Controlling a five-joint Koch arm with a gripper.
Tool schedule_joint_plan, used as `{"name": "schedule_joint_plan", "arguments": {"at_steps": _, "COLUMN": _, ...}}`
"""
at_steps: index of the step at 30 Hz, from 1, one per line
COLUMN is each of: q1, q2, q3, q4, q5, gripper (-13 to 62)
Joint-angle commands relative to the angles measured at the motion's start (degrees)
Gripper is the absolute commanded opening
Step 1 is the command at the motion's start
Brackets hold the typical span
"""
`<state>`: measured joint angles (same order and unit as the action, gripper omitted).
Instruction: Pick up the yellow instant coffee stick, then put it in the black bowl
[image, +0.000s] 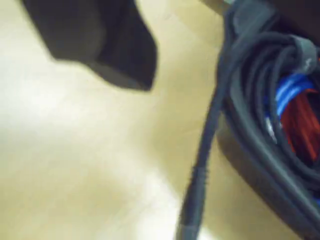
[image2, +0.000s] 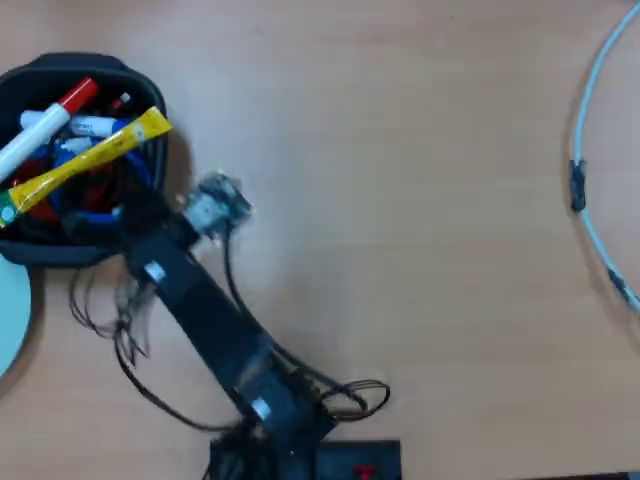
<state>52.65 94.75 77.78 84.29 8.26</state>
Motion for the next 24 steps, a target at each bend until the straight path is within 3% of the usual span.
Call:
{"name": "schedule_joint_plan", "arguments": {"at_steps": 1, "q1": 1.93, "q2": 11.6, "q3": 4.22, "q4": -8.79, "q5": -0.79, "gripper": 53.9}}
{"name": "schedule_joint_plan", "arguments": {"at_steps": 13, "q1": 23.29, "q2": 38.32, "q3": 56.69, "q4": -46.05, "q5": -0.18, "gripper": 53.5}}
{"name": "schedule_joint_plan", "arguments": {"at_steps": 24, "q1": 39.29, "q2": 40.61, "q3": 75.5, "q4": -58.8, "q5": -1.23, "gripper": 53.5}}
